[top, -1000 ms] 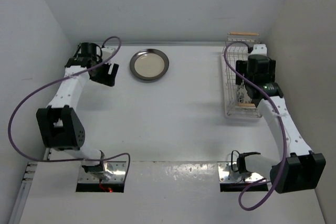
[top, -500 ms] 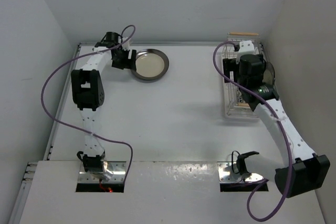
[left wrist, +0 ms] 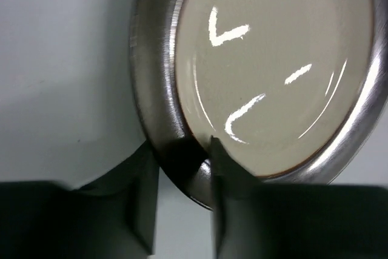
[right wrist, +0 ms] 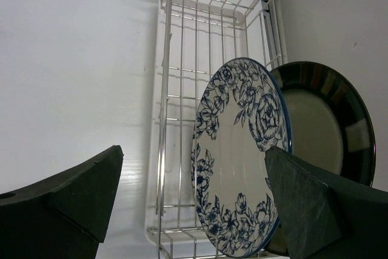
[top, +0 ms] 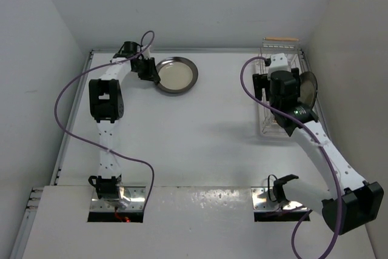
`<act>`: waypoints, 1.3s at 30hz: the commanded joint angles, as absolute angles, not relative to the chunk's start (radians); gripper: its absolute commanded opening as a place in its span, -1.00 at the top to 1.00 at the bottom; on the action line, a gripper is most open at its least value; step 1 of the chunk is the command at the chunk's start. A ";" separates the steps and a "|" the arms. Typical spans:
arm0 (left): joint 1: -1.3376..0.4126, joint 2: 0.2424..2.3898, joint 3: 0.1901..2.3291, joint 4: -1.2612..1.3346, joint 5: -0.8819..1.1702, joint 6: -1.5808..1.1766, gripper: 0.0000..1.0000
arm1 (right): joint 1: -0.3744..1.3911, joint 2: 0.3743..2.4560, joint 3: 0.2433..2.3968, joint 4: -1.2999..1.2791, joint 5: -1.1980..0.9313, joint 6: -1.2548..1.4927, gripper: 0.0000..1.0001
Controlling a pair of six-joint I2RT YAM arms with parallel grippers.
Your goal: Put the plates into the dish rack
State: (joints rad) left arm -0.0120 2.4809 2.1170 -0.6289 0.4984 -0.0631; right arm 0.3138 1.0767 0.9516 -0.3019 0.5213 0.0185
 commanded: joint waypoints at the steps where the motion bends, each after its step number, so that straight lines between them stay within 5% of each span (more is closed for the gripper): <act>1: -0.006 2.568 2.112 -0.672 0.594 -0.067 0.53 | 0.342 1.098 0.985 -0.232 0.560 0.008 -0.98; 4: -0.006 2.568 2.121 -0.672 0.652 -0.067 1.00 | 0.360 1.130 1.014 -0.238 0.561 -0.034 -0.98; 10: -0.006 2.449 2.016 -0.672 0.773 0.029 1.00 | 0.422 1.203 1.043 -0.284 0.395 -0.029 -0.98; 13: -0.017 2.298 1.904 -0.672 0.784 0.147 1.00 | 0.396 1.276 1.068 -0.333 -0.081 0.044 -0.98; 16: -0.069 2.113 1.784 -0.681 0.749 0.290 1.00 | 0.408 1.379 1.079 -0.295 -0.242 0.150 -0.98; 23: -0.156 1.841 1.632 -0.710 0.890 0.382 1.00 | 0.423 1.517 0.982 0.017 -0.377 0.373 -0.91; 32: -0.308 1.753 1.664 -0.929 0.974 0.500 1.00 | 0.445 1.592 0.901 0.224 -0.380 0.497 -0.79; 35: -0.331 1.732 1.687 -0.948 0.974 0.514 1.00 | 0.448 1.578 0.851 0.320 -0.437 0.538 -0.29; 36: -0.331 1.732 1.687 -0.948 0.974 0.514 1.00 | 0.445 1.562 0.829 0.345 -0.442 0.557 0.01; 37: -0.331 1.732 1.696 -0.948 0.960 0.505 1.00 | 0.446 1.542 0.818 0.354 -0.446 0.563 0.56; 39: -0.331 1.732 1.706 -0.924 0.924 0.473 1.00 | 0.448 1.517 0.773 0.373 -0.433 0.586 0.91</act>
State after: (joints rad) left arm -0.3313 1.8324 1.6432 -0.8959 0.7956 0.5087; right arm 0.4507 1.5585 0.7990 0.2466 -0.4854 0.4927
